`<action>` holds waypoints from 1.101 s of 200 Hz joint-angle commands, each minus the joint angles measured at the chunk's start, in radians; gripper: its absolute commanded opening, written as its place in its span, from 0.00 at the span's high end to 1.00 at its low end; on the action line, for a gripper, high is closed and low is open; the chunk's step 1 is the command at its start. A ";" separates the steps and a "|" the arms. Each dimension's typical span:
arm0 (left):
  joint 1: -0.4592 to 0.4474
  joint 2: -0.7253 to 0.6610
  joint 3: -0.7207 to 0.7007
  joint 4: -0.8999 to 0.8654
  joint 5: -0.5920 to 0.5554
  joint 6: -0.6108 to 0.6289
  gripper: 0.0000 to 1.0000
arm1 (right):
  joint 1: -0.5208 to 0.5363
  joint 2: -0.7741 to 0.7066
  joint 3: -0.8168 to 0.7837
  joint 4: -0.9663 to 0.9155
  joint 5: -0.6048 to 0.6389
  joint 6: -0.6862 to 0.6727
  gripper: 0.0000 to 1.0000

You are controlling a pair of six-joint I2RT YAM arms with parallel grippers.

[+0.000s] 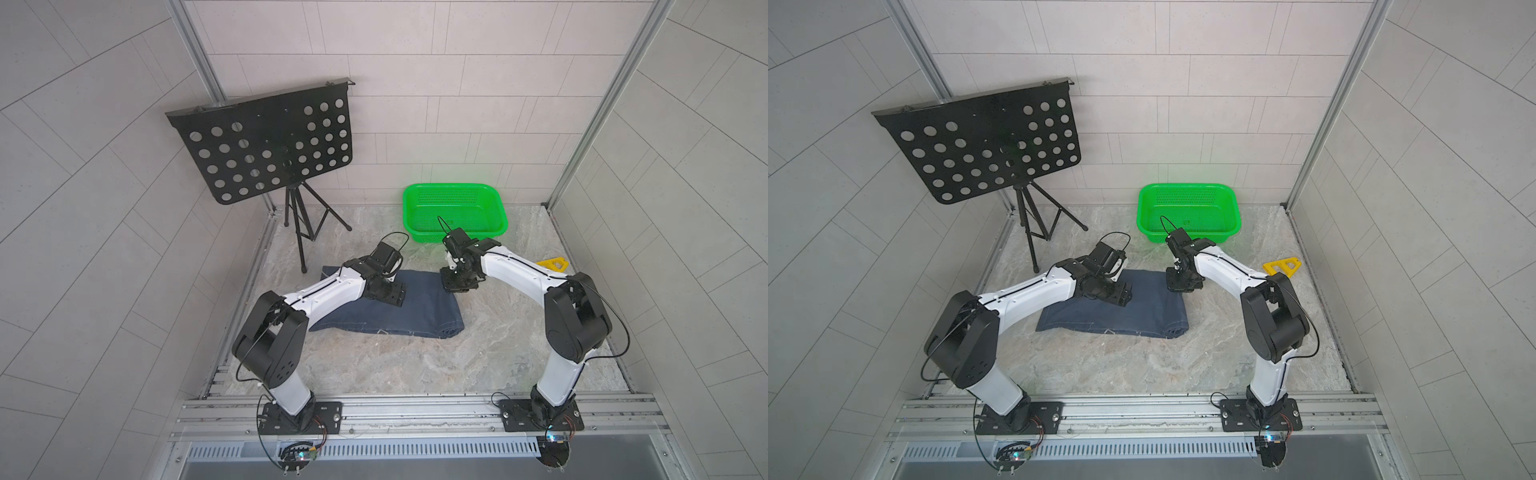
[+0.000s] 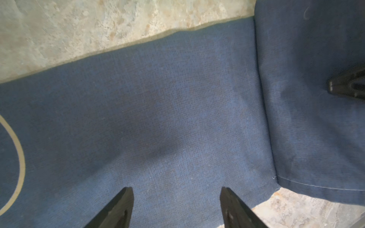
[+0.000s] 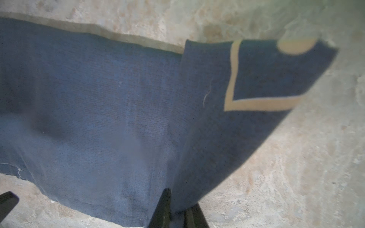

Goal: Roll up the pillowcase
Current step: Roll the pillowcase at the center of the board.

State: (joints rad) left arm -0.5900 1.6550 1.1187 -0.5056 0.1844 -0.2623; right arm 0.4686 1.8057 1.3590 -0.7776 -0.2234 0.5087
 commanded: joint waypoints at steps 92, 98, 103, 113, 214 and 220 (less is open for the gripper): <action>0.065 -0.064 -0.084 0.008 0.024 -0.015 0.24 | 0.109 0.122 0.116 -0.020 -0.082 0.014 0.86; 0.070 -0.064 -0.088 0.010 0.023 -0.015 0.24 | 0.113 0.128 0.120 -0.019 -0.086 0.016 0.86; 0.071 -0.065 -0.090 0.011 0.024 -0.017 0.24 | 0.118 0.133 0.125 -0.017 -0.089 0.015 0.86; 0.073 -0.068 -0.095 0.017 0.027 -0.017 0.24 | 0.130 0.148 0.140 -0.021 -0.088 0.011 0.86; 0.107 -0.026 -0.155 0.073 0.021 0.002 0.27 | 0.186 0.233 0.195 0.045 -0.179 0.049 0.84; 0.106 -0.026 -0.155 0.073 0.021 0.000 0.27 | 0.186 0.237 0.192 0.057 -0.192 0.056 0.84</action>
State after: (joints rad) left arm -0.4896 1.6127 0.9787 -0.4484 0.2024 -0.2714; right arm 0.6392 2.0144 1.5391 -0.7532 -0.3645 0.5369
